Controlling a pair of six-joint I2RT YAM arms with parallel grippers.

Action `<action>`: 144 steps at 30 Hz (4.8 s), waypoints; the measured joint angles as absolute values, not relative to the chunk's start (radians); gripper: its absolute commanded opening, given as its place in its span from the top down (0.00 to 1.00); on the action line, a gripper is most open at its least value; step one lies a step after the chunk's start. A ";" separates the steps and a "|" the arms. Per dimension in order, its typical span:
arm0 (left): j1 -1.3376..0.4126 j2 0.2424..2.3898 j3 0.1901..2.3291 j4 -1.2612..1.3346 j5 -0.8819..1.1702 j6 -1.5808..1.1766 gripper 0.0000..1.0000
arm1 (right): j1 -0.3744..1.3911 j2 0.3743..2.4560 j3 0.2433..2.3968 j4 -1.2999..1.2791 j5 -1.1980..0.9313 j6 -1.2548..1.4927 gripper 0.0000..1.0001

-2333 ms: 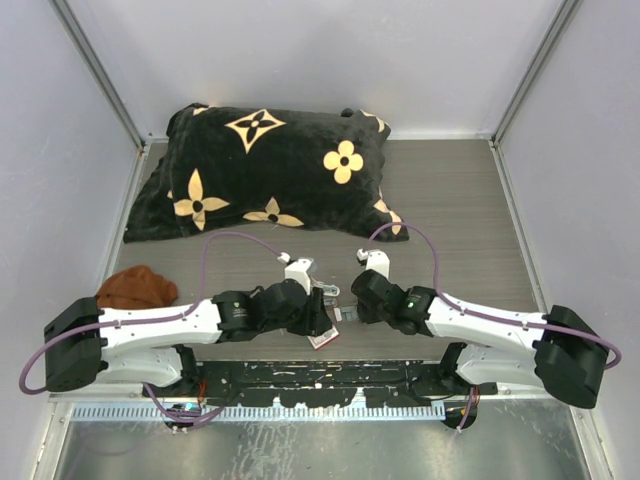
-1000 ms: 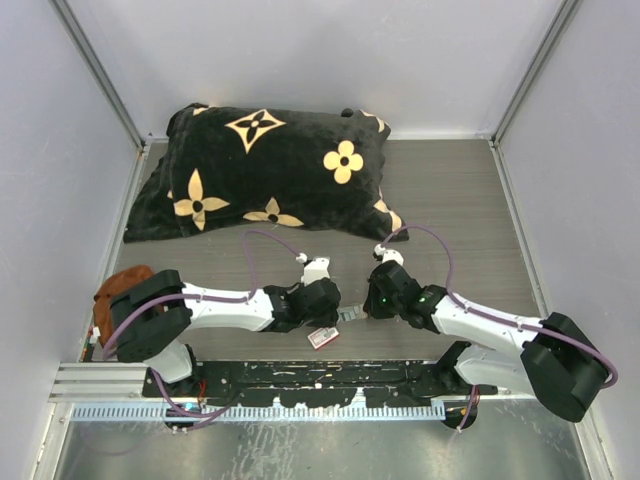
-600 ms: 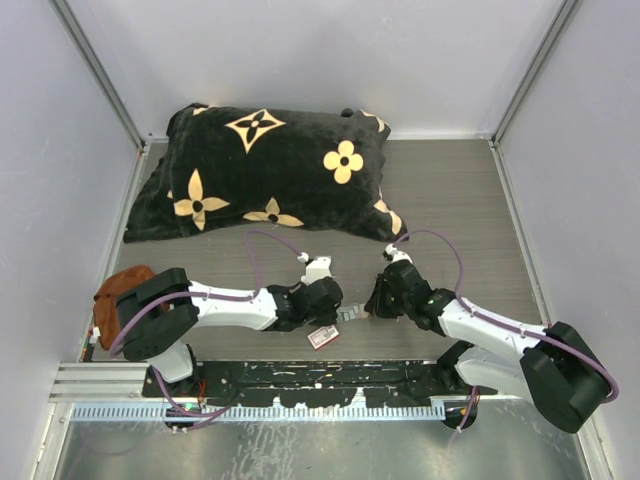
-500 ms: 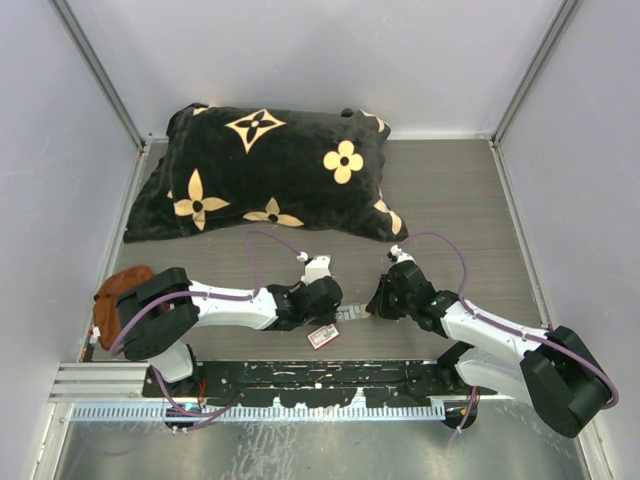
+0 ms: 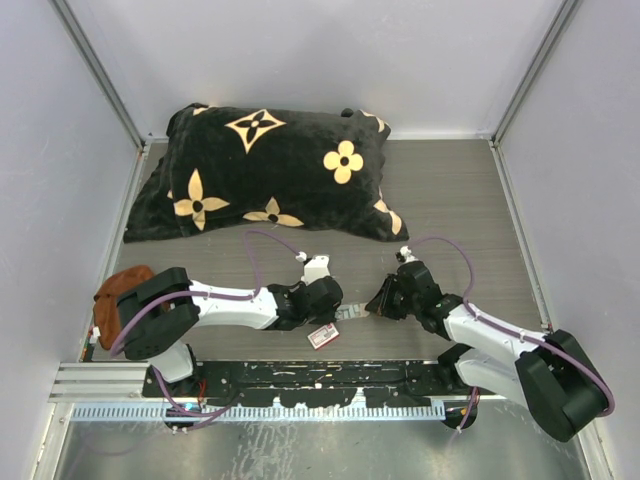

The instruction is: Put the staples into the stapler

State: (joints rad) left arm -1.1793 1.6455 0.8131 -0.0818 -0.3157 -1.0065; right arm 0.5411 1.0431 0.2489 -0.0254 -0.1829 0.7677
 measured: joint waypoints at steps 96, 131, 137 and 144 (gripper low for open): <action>-1.178 1.645 0.839 -0.135 -0.318 -0.967 1.00 | 0.992 1.285 0.574 -0.318 0.296 0.633 0.71; -1.178 1.639 0.896 -0.168 -0.310 -0.871 0.61 | 1.013 1.138 0.577 -0.372 0.271 0.553 0.84; -1.178 1.549 0.897 -0.213 -0.318 -0.833 0.50 | 0.989 1.092 0.580 -0.404 0.228 0.513 0.84; -1.176 1.407 0.897 -0.265 -0.338 -0.816 0.43 | 0.966 1.120 0.591 -0.446 0.200 0.504 0.70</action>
